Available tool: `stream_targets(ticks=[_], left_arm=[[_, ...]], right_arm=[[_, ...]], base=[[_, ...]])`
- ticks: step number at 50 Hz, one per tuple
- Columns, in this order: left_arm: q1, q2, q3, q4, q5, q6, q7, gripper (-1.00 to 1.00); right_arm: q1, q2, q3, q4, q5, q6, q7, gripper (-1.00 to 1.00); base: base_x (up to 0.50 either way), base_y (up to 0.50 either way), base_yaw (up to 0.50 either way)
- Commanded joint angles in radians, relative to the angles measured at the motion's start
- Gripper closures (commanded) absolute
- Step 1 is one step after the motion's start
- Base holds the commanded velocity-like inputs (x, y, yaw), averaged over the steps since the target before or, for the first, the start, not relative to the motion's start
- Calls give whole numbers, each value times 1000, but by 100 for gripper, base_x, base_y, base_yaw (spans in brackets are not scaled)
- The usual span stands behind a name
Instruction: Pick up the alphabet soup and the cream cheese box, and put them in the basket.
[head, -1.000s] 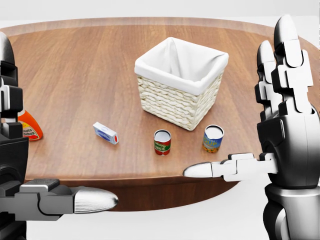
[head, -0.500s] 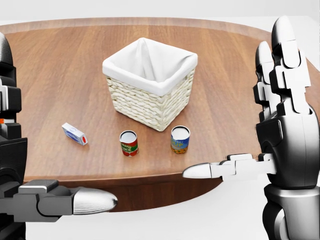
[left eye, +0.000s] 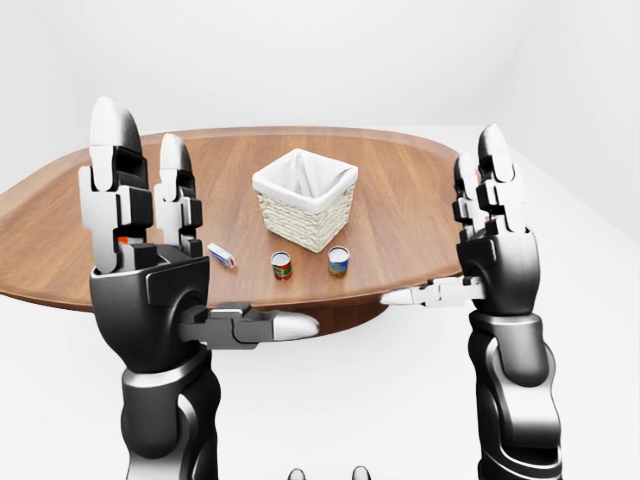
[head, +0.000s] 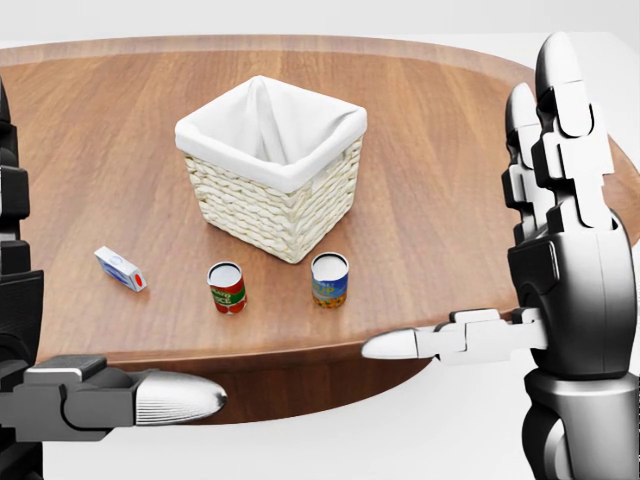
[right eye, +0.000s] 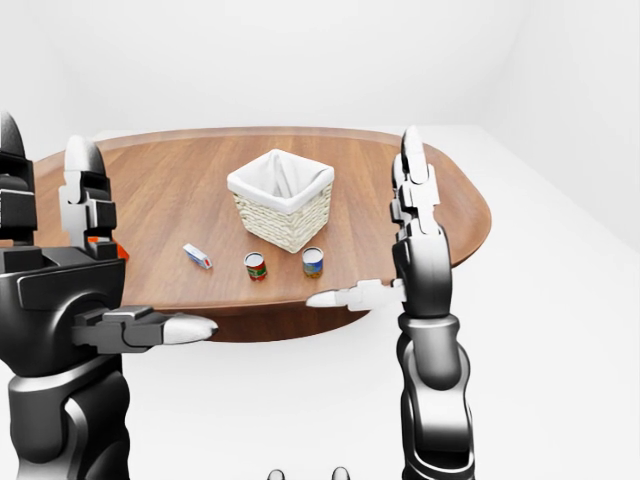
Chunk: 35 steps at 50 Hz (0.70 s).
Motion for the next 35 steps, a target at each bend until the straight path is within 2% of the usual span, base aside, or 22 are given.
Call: stream_targets(ticks=[1, 35], left_arm=[[-1, 2, 4, 6, 0, 0, -2, -100], [11, 0, -5, 12, 11, 0, -6, -100]], right_arm=[[-1, 3, 10, 1, -26, 0, -2, -100], [-11, 6, 18, 19, -45, 0, -4, -100]], base=[[0, 0, 0], [0, 0, 0]])
